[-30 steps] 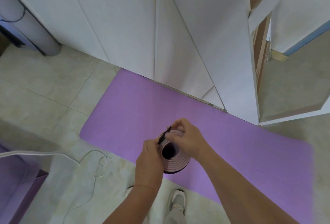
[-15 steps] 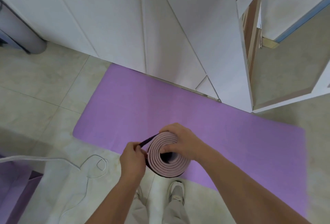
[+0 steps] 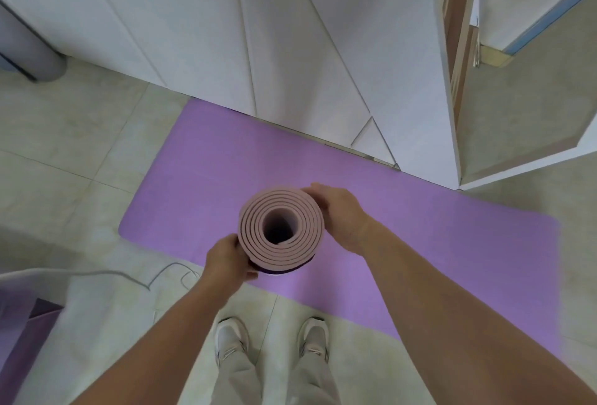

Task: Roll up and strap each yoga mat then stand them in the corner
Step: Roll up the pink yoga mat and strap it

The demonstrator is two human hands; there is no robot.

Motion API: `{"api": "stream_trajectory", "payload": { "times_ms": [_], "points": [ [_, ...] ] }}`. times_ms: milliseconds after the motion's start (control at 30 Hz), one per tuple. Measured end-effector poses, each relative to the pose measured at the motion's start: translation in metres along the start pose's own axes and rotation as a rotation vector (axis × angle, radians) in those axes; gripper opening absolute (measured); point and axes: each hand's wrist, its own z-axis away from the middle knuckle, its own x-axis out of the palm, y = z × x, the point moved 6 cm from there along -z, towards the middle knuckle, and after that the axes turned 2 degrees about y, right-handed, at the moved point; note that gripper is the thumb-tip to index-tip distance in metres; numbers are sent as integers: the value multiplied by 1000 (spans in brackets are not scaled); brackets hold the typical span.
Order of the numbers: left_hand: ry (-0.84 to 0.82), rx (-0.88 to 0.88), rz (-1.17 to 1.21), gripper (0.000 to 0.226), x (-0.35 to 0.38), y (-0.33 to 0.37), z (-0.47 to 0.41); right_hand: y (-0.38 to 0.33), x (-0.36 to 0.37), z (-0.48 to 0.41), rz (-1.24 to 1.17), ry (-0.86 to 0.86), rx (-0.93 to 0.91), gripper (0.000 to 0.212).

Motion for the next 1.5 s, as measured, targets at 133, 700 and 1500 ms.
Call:
{"api": "stream_trajectory", "payload": {
  "times_ms": [133,700,1500],
  "points": [
    [-7,21,55,21,-3,22,-7,5,-11,0,329,37,-99,24],
    [-419,439,-466,20,205,143,-10,73,-200,60,251,593,224,29],
    [-639,599,-590,40,288,71,-101,250,-195,-48,-498,535,70,33]
  ]
}}
